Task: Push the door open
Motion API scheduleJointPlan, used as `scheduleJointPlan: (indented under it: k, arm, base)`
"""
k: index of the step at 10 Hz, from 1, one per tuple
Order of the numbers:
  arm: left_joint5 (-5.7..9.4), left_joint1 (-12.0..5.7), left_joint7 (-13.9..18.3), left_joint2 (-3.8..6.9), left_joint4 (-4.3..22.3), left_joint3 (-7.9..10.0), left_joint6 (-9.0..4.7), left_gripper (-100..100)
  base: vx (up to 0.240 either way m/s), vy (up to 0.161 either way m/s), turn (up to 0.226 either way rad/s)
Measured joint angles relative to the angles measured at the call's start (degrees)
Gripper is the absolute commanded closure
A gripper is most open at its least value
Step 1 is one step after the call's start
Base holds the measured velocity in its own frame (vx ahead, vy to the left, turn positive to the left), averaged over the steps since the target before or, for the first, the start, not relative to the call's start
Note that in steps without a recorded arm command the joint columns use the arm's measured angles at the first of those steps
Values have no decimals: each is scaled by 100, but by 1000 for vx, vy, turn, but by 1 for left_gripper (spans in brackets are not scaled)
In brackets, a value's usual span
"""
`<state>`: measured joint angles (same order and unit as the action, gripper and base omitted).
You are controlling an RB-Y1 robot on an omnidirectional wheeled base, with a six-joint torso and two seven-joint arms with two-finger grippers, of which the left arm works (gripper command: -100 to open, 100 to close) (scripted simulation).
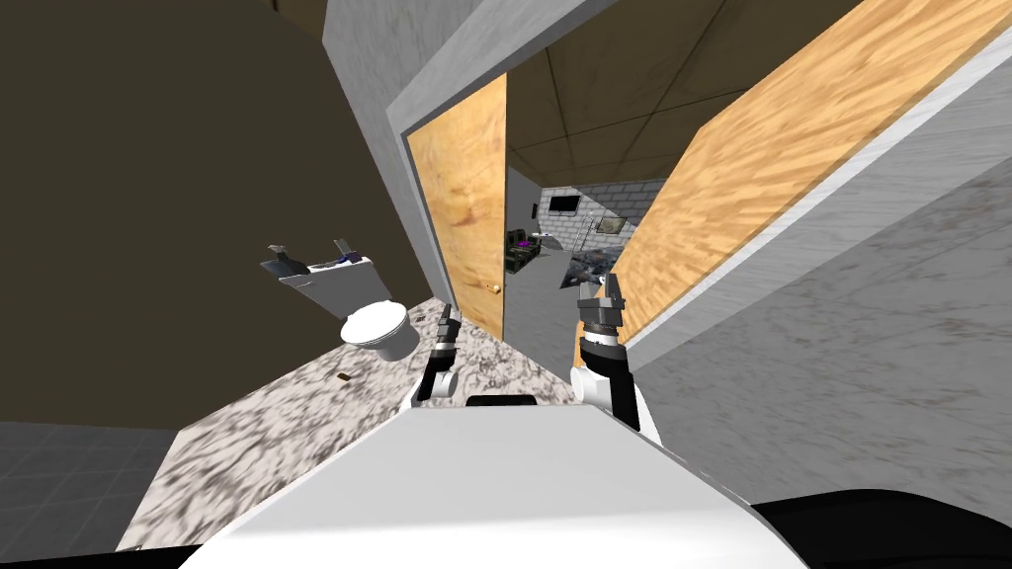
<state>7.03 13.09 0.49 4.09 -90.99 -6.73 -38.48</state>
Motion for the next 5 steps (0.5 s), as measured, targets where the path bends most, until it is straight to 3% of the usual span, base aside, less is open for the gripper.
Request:
scheduleJointPlan:
  k: [5]
  arm:
    - [24,-380,-11,19,779,-161,-115,-100]
  base:
    - [60,59,-74]
